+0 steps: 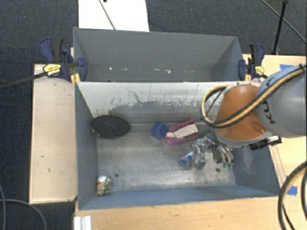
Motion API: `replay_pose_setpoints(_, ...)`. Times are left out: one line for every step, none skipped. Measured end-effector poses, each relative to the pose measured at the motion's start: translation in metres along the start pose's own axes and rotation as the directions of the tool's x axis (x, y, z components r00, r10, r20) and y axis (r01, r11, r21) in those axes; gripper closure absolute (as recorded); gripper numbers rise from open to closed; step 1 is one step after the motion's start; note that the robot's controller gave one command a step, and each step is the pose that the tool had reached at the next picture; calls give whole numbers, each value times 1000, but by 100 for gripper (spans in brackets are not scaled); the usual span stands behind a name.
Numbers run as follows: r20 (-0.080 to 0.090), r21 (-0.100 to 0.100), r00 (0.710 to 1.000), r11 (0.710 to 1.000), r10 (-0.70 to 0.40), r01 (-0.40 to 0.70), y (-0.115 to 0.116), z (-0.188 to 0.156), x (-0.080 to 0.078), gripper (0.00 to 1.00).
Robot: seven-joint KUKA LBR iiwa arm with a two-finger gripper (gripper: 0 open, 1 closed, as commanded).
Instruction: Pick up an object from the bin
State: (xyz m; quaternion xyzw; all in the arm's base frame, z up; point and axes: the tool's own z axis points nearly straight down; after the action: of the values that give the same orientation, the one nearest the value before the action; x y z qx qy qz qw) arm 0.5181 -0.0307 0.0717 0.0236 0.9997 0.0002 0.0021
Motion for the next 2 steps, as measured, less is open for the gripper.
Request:
replay_pose_setpoints(3,-1,982,982,191,-191,31,-69,12,100)
replay_pose_setpoints(3,-1,978,978,208,-208,36,-116,12,100)
